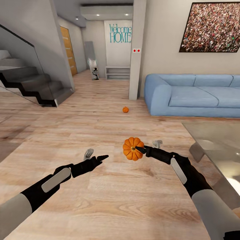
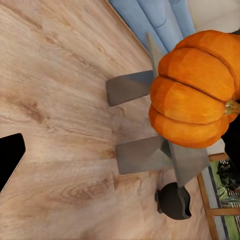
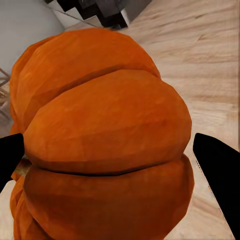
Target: Place each of the two pumpkins and all three candles from the living room inside a cabinet in the living room (use any cabinet), then make sure every cabinet is closed, and position the cauldron so it is next to a table in the living room.
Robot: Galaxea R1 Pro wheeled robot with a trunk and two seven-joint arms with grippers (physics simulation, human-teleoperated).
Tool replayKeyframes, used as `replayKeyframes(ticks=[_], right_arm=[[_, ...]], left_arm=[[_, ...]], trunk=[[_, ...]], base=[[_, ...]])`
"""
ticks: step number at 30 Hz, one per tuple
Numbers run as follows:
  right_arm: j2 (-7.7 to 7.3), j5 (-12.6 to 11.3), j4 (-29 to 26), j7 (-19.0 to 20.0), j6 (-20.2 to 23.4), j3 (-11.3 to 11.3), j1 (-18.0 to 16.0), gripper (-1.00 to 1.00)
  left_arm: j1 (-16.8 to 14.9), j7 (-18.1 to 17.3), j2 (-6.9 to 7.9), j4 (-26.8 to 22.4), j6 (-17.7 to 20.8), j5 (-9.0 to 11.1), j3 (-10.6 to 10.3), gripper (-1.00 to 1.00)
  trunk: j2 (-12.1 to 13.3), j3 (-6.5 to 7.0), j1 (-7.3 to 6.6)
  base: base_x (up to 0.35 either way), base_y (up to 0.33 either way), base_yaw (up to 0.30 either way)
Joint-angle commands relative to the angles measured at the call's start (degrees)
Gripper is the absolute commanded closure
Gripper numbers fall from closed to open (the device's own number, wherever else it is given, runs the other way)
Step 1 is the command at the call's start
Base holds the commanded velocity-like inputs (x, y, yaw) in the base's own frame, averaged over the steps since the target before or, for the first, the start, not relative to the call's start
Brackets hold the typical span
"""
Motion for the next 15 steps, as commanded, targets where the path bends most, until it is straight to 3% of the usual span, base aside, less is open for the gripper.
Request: replayKeyframes(ticks=[1,5,8,11,15], right_arm=[[0.01,-0.3,0.0,0.0,0.1,0.0,0.0,1.0],[0.01,-0.2,-0.1,-0.5,0.2,0.1,0.0,1.0],[0.07,1.2,-0.4,-3.3,0.5,0.2,0.0,1.0],[0.76,4.9,-2.0,-10.1,0.6,0.7,0.0,1.0],[2.06,6.6,-3.6,-19.8,0.6,2.2,0.0,1.0]], left_arm=[[0.0,0.0,-0.01,0.0,0.0,0.0,0.0,-1.0],[0.0,0.0,-0.01,0.0,0.0,0.0,0.0,-1.0],[0.0,0.0,-0.08,0.0,0.0,-0.1,-0.1,-1.0],[0.0,0.0,-0.1,-0.1,0.0,-0.1,0.0,-1.0],[0.0,0.0,-0.1,0.0,0.0,-0.1,0.0,-1.0]], trunk=[[0.0,0.0,0.0],[0.0,0.0,0.0],[0.0,0.0,0.0],[0.0,0.0,0.0],[0.0,0.0,0.0]], base=[[0.337,0.0,0.0],[0.337,0.0,0.0],[0.337,0.0,0.0],[0.337,0.0,0.0],[0.337,0.0,0.0]])
